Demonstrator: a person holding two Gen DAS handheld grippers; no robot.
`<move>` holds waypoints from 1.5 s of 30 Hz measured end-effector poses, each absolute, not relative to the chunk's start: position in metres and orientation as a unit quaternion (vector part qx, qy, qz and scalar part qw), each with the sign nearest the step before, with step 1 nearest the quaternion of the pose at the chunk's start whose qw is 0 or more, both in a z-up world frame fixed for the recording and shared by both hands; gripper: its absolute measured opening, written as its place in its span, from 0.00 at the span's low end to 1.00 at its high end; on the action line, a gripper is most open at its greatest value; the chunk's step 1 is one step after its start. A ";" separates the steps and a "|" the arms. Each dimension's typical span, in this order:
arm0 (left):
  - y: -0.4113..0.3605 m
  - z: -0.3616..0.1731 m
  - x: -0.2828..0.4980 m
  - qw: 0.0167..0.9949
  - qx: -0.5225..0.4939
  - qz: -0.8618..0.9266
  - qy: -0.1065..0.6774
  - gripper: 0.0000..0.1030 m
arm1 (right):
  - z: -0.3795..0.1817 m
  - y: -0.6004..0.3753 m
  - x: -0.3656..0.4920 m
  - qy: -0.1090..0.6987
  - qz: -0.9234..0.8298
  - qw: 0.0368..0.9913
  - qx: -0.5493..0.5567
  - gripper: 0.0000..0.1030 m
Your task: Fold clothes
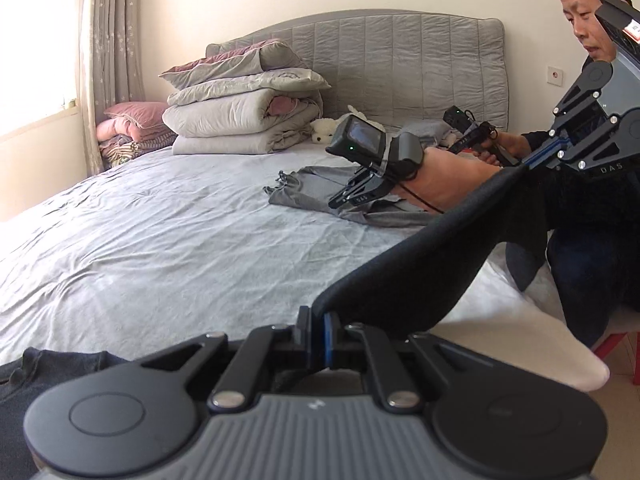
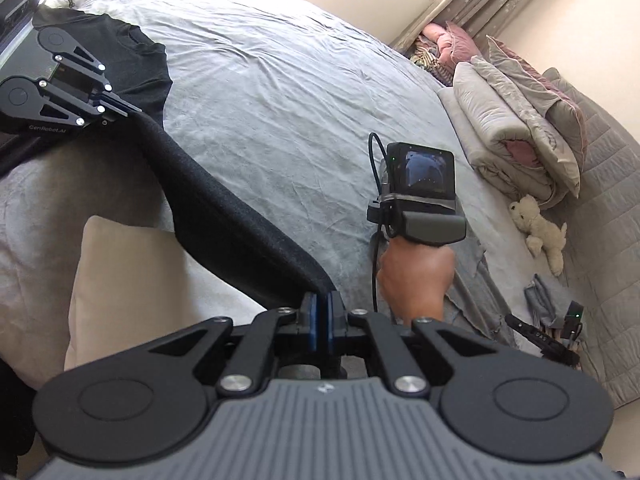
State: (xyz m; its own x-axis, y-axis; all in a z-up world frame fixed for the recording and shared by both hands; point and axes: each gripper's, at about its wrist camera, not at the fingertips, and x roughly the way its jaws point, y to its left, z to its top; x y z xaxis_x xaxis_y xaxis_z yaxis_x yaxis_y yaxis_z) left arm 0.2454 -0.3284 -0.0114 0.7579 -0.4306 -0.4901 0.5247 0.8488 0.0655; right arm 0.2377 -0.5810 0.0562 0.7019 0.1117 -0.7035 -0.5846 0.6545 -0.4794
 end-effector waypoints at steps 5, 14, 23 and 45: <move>-0.324 -0.029 0.232 0.904 0.123 -0.302 0.276 0.06 | 0.029 -0.577 0.209 0.365 0.241 0.814 -0.382 0.04; -0.317 -0.070 0.202 0.868 0.158 -0.332 0.335 0.06 | -0.037 -0.564 0.161 0.456 0.306 0.764 -0.338 0.04; -0.305 -0.062 0.203 0.869 0.106 -0.350 0.334 0.32 | -0.026 -0.590 0.156 0.480 0.285 0.787 -0.261 0.15; -0.298 -0.067 0.223 0.884 0.084 -0.303 0.346 0.38 | -0.074 -0.589 0.255 0.518 0.256 0.740 -0.345 0.28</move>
